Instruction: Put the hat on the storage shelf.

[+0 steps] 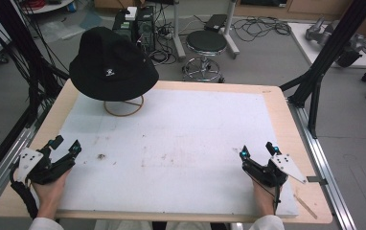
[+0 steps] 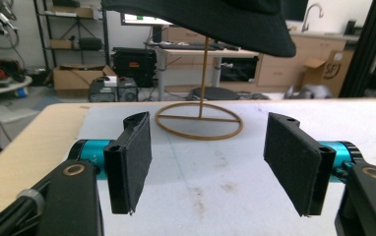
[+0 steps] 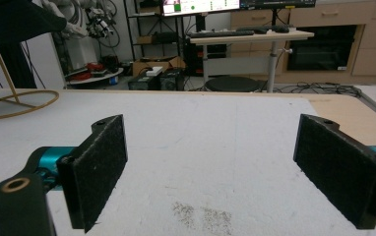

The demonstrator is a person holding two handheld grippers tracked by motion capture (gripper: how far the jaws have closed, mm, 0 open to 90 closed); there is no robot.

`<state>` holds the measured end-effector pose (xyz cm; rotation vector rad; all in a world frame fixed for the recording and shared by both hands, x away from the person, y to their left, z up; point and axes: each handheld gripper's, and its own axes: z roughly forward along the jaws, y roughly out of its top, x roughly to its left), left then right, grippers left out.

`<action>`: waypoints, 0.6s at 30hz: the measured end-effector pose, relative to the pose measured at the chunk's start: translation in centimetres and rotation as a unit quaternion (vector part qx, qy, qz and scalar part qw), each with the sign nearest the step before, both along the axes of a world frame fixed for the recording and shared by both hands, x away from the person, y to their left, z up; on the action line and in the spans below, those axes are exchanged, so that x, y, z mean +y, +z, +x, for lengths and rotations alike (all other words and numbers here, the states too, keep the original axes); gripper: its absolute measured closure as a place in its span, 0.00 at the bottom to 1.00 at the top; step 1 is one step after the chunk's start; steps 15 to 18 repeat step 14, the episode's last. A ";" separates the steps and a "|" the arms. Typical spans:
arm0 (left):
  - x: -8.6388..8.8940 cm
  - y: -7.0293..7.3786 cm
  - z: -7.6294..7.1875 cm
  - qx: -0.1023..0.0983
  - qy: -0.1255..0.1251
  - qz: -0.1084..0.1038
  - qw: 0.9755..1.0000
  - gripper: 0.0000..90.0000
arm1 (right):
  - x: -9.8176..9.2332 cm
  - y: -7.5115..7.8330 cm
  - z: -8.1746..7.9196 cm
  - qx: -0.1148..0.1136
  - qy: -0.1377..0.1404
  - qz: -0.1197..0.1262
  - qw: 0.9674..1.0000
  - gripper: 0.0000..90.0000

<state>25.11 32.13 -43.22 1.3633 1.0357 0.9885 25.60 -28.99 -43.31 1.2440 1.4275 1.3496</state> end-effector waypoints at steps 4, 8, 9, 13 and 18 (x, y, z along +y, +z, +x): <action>-0.4 0.2 0.0 -0.003 -0.007 0.002 1.000 0.39 | 0.0 0.0 0.0 0.000 0.000 0.001 1.000 0.14; -0.6 0.1 0.0 -0.001 -0.011 0.005 1.000 0.39 | 0.0 0.0 0.0 0.001 0.000 0.000 1.000 0.14; -0.6 0.1 0.0 0.000 -0.011 0.004 1.000 0.39 | 0.0 0.0 0.0 0.000 0.001 -0.001 1.000 0.14; -0.5 0.1 0.0 0.000 -0.011 0.000 1.000 0.39 | -0.1 0.0 0.0 0.001 0.001 0.001 1.000 0.14; -0.4 0.1 0.0 0.000 -0.011 -0.002 1.000 0.39 | 0.0 0.0 0.1 0.001 0.001 0.003 1.000 0.14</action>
